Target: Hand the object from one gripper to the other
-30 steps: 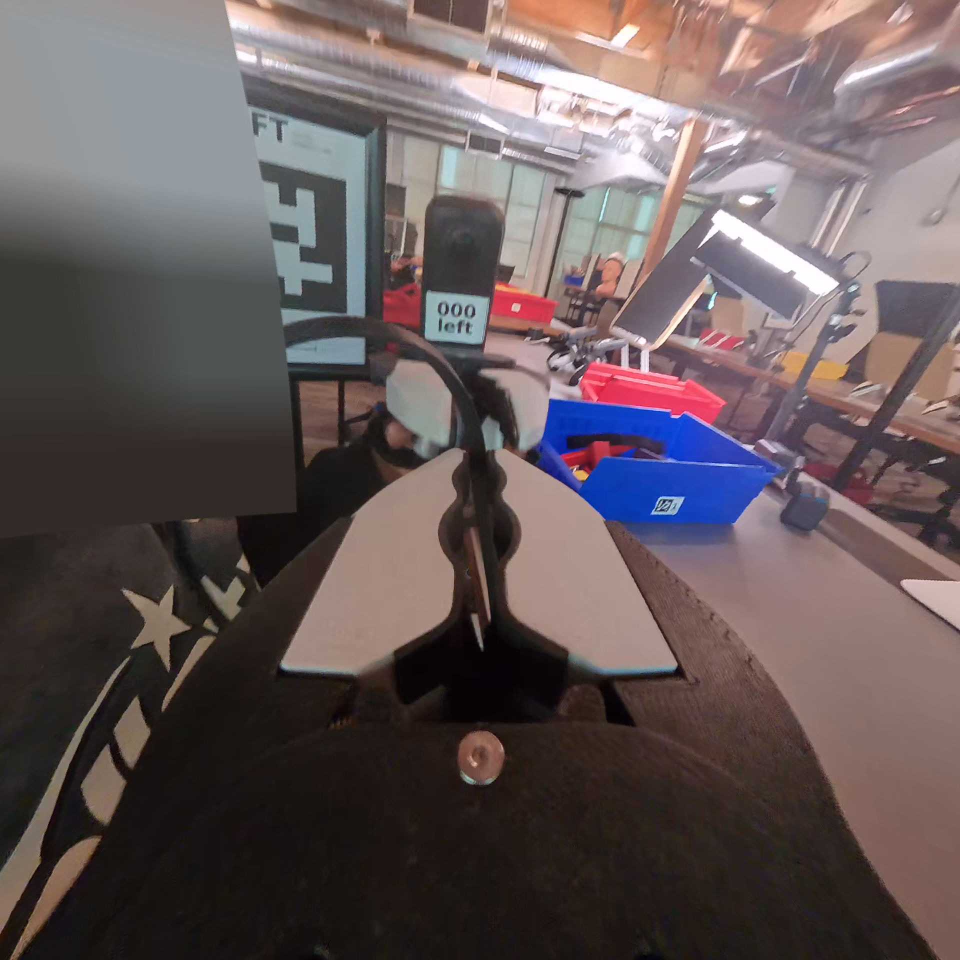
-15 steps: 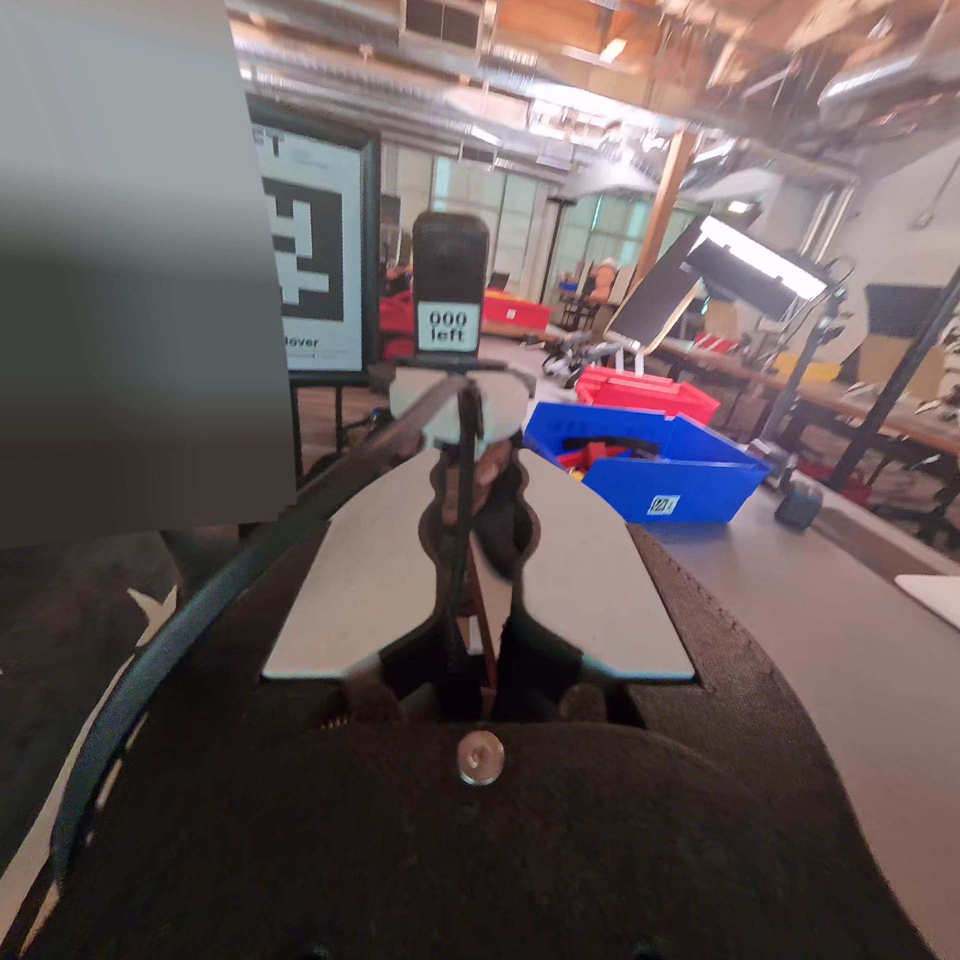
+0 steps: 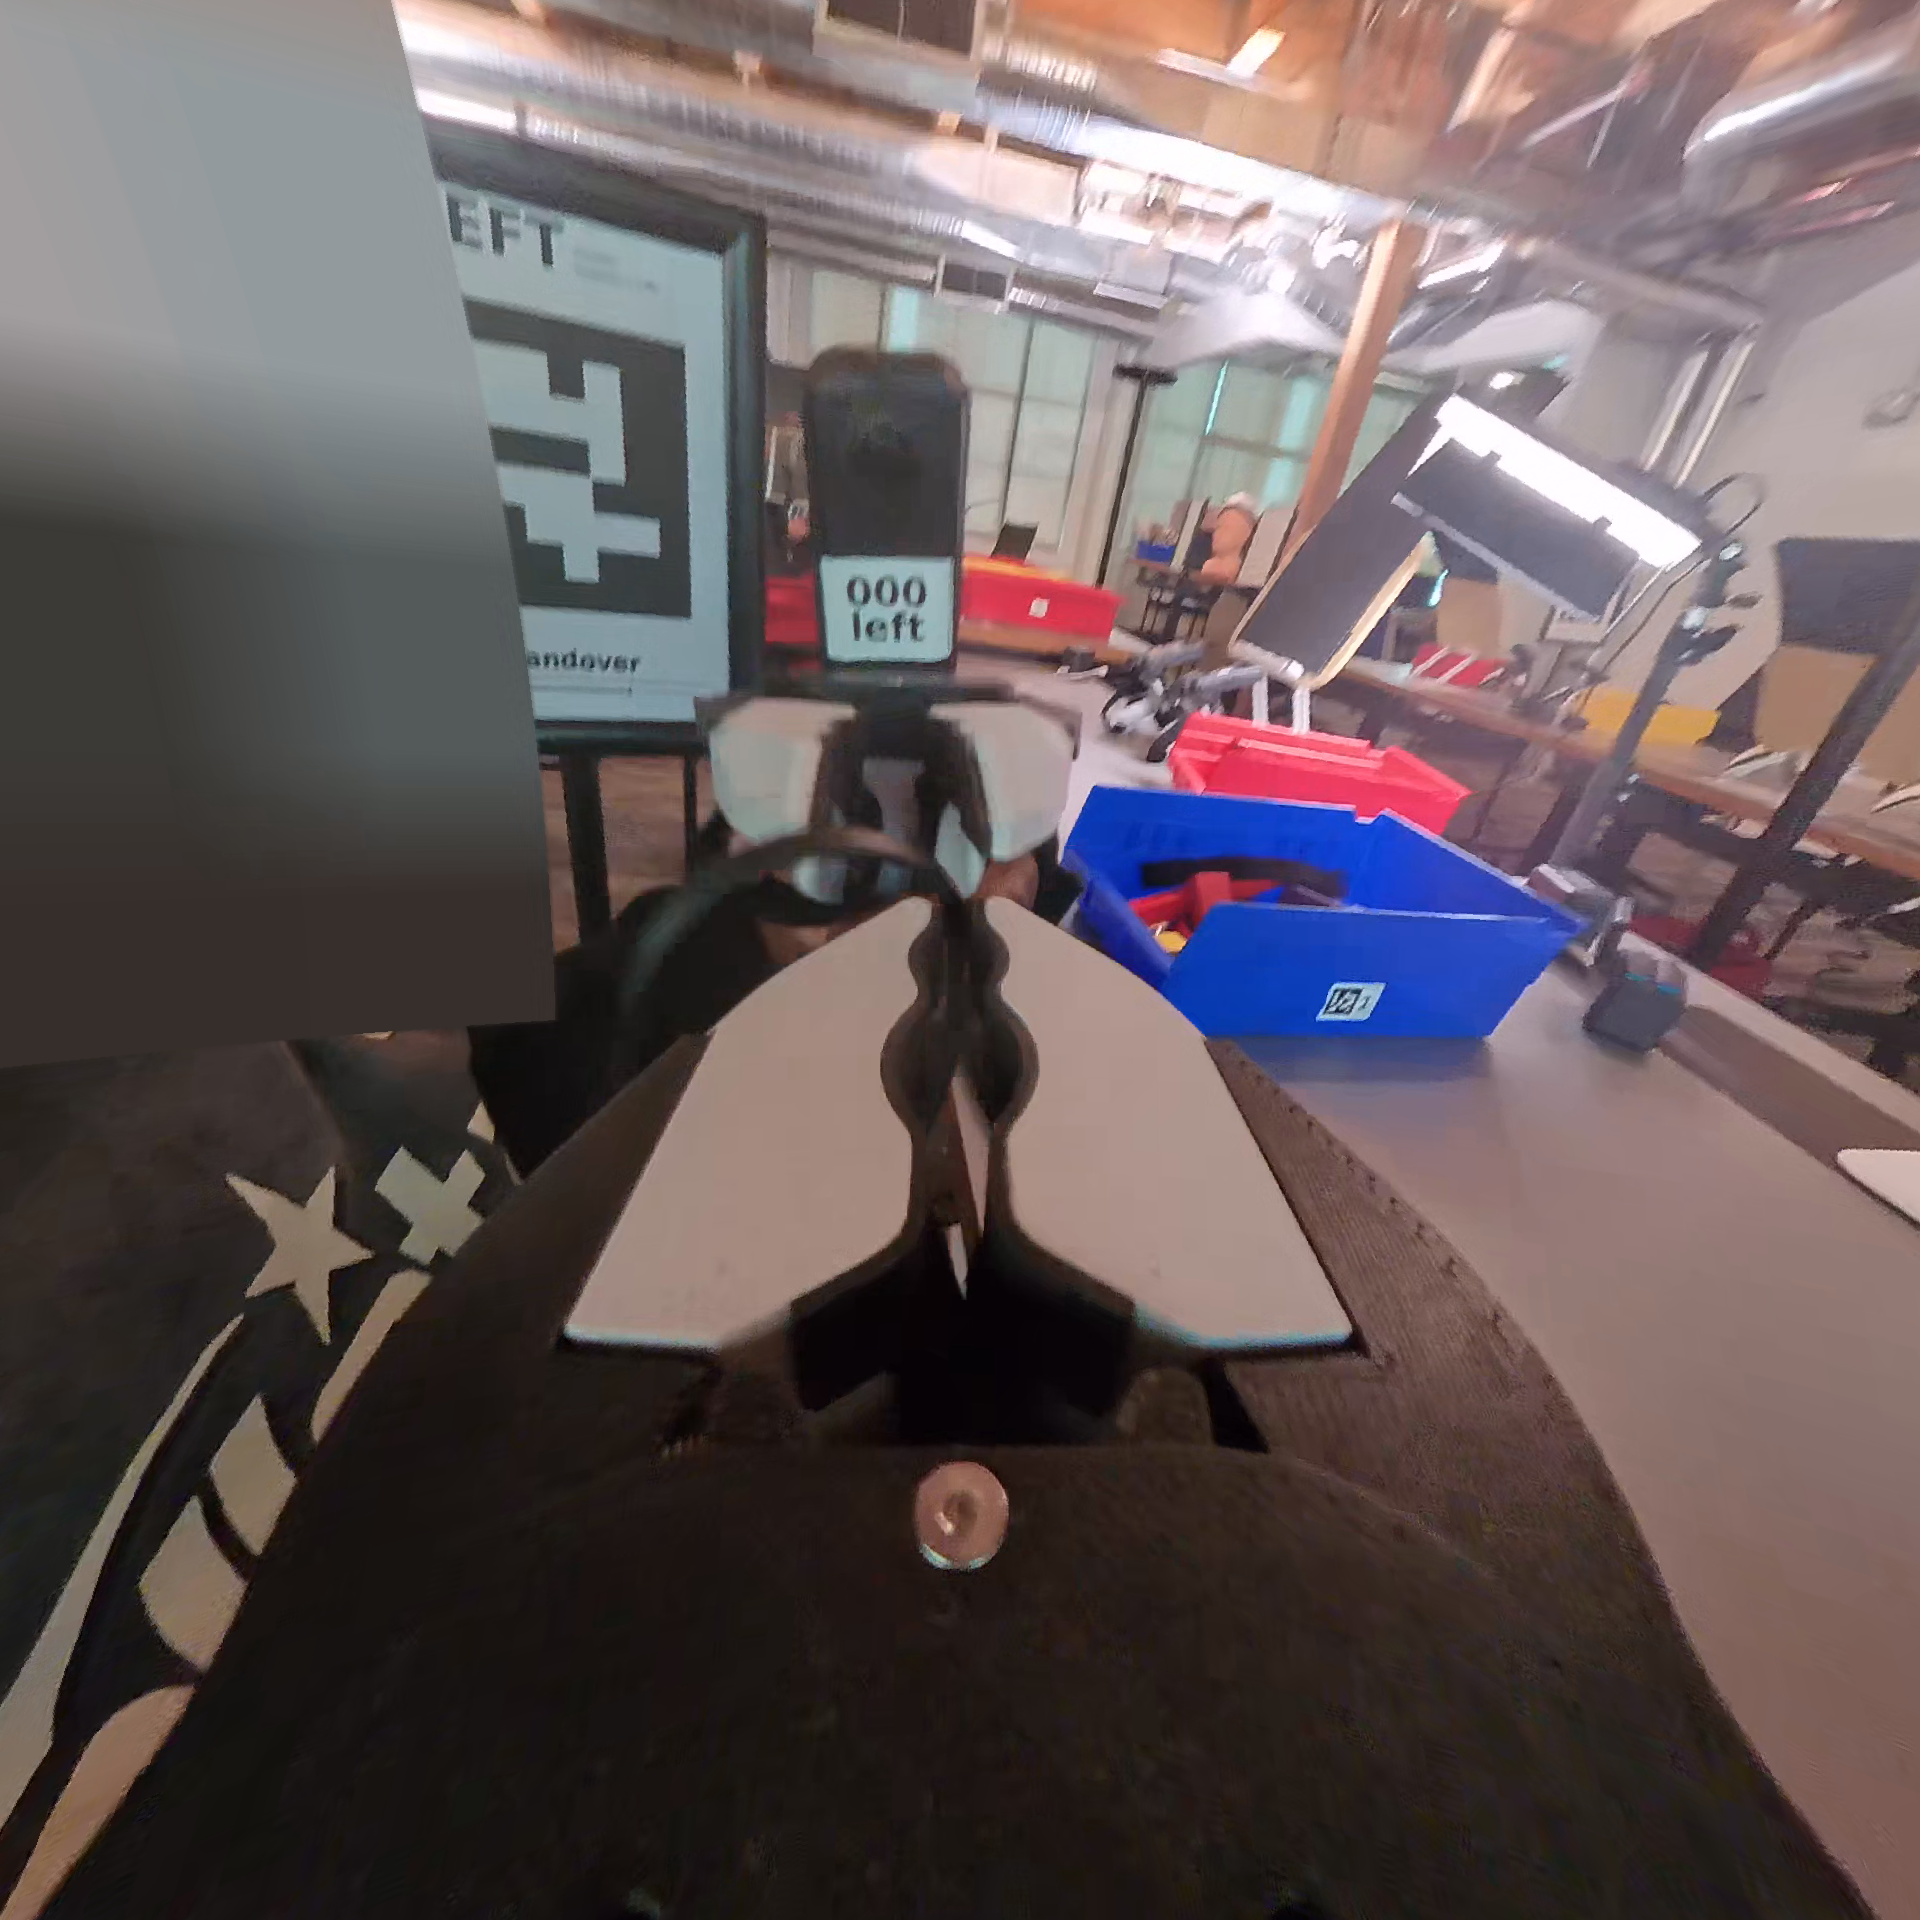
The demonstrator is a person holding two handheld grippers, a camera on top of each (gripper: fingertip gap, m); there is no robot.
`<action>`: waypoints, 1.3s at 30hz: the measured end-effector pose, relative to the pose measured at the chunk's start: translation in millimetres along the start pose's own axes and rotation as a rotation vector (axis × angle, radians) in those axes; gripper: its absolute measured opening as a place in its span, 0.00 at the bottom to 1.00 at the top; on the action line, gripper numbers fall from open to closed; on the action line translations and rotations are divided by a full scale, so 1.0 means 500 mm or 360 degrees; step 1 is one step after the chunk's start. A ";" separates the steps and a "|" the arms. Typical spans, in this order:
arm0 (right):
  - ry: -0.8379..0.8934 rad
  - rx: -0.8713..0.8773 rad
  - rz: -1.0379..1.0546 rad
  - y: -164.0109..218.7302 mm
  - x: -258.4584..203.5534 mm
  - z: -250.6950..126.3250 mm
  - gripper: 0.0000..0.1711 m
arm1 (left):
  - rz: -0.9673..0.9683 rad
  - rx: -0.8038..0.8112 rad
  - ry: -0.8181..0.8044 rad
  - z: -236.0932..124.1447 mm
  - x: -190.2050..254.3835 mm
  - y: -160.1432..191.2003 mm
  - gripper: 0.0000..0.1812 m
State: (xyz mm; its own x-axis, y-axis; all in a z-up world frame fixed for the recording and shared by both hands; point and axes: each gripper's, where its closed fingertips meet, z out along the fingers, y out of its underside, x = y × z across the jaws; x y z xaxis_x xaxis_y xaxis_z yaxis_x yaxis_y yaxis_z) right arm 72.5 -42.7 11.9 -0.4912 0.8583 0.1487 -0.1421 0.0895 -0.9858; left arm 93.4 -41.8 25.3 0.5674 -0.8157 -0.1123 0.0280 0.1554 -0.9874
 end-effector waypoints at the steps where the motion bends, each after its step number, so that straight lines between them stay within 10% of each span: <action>1: 0.0030 0.0031 -0.0006 -0.009 0.005 -0.005 0.02 | 0.0001 -0.0034 -0.0025 -0.001 -0.007 0.007 0.15; 15: 0.0184 0.0090 -0.0195 -0.038 0.007 -0.013 0.02 | -0.0021 -0.0419 -0.0144 0.000 -0.038 0.087 0.03; 28: -0.0154 0.0020 0.0167 0.017 -0.009 0.003 0.15 | 0.0049 0.0044 -0.0039 -0.012 -0.011 -0.009 0.02; 39: 0.0017 0.0090 -0.0022 -0.008 0.010 -0.007 0.03 | -0.0005 -0.0093 -0.0073 -0.011 -0.021 0.019 0.16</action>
State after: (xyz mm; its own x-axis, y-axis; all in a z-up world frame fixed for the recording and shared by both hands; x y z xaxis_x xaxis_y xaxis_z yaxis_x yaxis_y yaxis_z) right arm 73.8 -36.9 16.3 -0.4799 0.8624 0.1610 -0.1973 0.0727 -0.9776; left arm 83.1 -34.9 16.3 0.6045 -0.7897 -0.1053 -0.0174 0.1191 -0.9927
